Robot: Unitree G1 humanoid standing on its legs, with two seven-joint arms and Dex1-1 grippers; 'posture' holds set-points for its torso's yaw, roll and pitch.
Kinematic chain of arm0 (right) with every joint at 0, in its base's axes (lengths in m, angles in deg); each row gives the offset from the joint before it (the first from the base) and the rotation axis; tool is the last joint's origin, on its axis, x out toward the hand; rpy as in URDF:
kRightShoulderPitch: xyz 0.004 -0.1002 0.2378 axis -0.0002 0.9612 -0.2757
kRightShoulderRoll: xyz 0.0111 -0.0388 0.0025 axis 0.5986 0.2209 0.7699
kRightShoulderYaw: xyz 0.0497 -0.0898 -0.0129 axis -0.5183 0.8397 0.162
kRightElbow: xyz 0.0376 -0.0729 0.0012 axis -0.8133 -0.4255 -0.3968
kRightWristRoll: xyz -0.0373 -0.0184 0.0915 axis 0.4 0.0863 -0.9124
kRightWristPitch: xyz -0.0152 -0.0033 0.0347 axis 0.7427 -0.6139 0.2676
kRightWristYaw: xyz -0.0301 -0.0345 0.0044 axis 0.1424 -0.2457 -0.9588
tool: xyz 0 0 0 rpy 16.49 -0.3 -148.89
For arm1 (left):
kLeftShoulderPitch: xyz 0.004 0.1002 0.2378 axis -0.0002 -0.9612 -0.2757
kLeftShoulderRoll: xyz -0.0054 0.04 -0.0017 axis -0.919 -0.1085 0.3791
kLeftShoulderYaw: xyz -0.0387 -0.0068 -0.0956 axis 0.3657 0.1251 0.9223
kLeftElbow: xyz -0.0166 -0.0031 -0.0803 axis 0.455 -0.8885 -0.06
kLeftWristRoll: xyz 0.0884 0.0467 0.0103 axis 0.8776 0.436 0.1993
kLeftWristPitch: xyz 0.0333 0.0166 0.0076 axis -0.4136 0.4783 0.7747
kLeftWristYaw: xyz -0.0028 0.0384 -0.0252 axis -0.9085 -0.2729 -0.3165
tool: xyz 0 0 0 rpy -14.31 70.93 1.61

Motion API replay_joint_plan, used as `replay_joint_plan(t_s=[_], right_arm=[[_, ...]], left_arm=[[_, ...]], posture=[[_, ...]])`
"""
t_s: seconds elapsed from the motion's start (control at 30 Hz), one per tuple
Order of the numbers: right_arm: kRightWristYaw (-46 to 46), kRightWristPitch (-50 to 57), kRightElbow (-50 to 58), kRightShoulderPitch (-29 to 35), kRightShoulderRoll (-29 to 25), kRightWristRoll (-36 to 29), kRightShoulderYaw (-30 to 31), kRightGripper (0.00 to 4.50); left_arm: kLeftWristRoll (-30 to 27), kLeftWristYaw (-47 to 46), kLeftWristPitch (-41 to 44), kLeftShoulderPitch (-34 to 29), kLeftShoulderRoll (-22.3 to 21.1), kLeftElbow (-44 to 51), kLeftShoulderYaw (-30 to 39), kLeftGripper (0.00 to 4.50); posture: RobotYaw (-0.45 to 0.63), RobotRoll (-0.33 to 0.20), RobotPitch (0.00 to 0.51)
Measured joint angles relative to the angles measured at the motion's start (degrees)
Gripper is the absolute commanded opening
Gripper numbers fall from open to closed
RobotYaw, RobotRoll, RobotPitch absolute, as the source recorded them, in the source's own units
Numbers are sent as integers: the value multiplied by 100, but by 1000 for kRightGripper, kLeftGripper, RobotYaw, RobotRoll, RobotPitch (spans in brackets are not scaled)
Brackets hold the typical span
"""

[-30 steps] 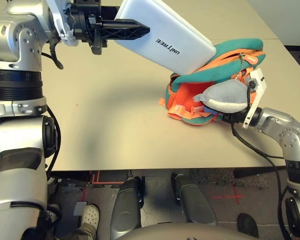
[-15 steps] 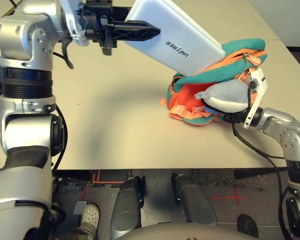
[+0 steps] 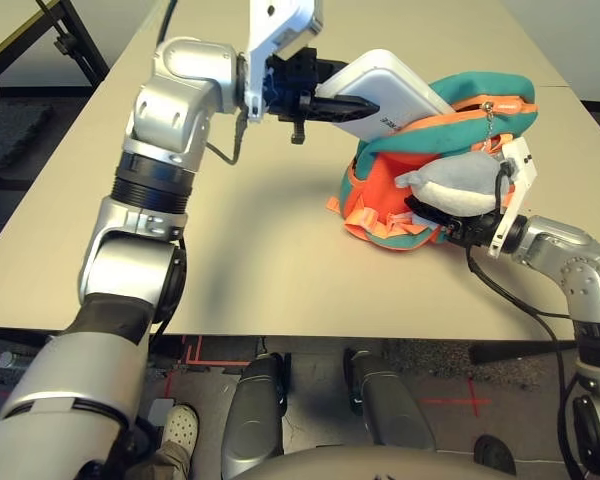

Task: Put the pencil case into the backpack and zip it.

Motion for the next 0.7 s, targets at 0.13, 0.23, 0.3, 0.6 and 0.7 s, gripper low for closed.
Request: replay_joint_plan(t_s=[0.13, 0.23, 0.3, 0.6, 0.7], right_arm=[[0, -9, -11, -11, 20, 8, 3, 322], [1, -31, -21, -29, 45, 23, 14, 322], [-2, -54, -18, -39, 57, 42, 31, 322], [-26, -69, 44, -22, 109, 63, 75, 322], [-29, -73, 47, -9, 124, 64, 79, 322]], left_arm=[[-2, -179, -25, 3, 355, -488, 131, 1330], [-23, -413, -54, 10, 647, -922, 308, 2076], [-18, -543, -5, -2, 796, -1188, 346, 2746], [-559, -813, 1130, -64, 502, -548, 948, 4500], [-880, -870, 1665, -149, 107, 77, 1200, 4500]], posture=[[-116, 0, 184], [-120, 0, 186], [-122, 0, 188], [-124, 0, 194], [-121, 0, 195]])
